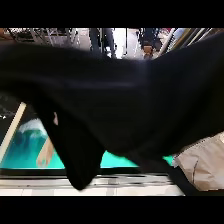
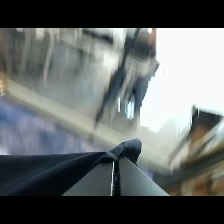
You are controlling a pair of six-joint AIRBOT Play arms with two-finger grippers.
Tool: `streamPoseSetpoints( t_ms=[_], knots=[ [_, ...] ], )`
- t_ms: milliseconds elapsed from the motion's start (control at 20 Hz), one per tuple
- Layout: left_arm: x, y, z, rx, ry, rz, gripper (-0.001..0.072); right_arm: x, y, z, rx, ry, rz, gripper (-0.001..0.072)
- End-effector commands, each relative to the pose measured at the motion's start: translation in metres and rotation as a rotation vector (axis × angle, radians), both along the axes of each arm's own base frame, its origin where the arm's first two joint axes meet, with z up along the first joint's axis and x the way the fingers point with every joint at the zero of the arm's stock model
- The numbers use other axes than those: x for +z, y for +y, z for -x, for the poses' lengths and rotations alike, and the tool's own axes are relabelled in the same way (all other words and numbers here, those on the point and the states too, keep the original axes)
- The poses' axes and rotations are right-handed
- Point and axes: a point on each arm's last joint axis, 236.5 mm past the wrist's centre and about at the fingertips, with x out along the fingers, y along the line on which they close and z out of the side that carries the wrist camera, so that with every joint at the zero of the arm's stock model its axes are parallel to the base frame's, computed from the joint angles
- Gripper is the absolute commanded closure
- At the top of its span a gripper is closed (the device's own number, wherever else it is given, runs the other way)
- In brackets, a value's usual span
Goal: Fold the clothes and pants, and hang the long-sleeved shirts on hangers.
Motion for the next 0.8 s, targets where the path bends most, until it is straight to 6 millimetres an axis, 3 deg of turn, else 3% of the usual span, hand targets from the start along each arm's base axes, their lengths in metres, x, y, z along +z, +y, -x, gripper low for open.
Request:
streamPoseSetpoints(
  t_ms=[0,150,250,350,400,450,500,600,750],
  knots=[
    [-0.137,0.022,-0.100,0.059,0.411,0.025,0.0684,-0.142,0.026,-0.126,-0.037,0.318,0.083,0.0709],
    [-0.281,0.043,-0.176,0.141,0.698,0.065,0.0683,-0.282,0.020,-0.237,-0.073,0.508,-0.026,0.0709],
    [-0.365,0.061,-0.226,0.259,0.833,0.125,0.0678,-0.359,0.015,-0.290,-0.106,0.568,-0.172,0.0707],
    [-0.416,0.073,-0.264,0.352,0.899,0.213,0.0435,-0.415,-0.002,-0.329,-0.233,0.624,-0.458,0.0691],
    [-0.428,0.077,-0.274,0.356,0.918,0.221,0.0286,-0.428,-0.009,-0.335,-0.278,0.665,-0.580,0.0438],
    [-0.431,0.079,-0.275,0.333,0.933,0.216,0.0268,-0.434,-0.016,-0.332,-0.288,0.723,-0.651,0.0076],
    [-0.429,0.081,-0.271,0.296,0.944,0.191,0.0268,-0.436,-0.020,-0.320,-0.269,0.789,-0.654,0.0035],
    [-0.427,0.096,-0.249,0.248,0.966,0.067,0.0270,-0.445,-0.024,-0.271,-0.171,0.984,-0.522,0.0042],
    [-0.451,0.142,-0.195,0.354,1.152,-0.191,0.0273,-0.469,-0.008,-0.150,0.027,1.427,-0.330,0.0089]
  ],
)
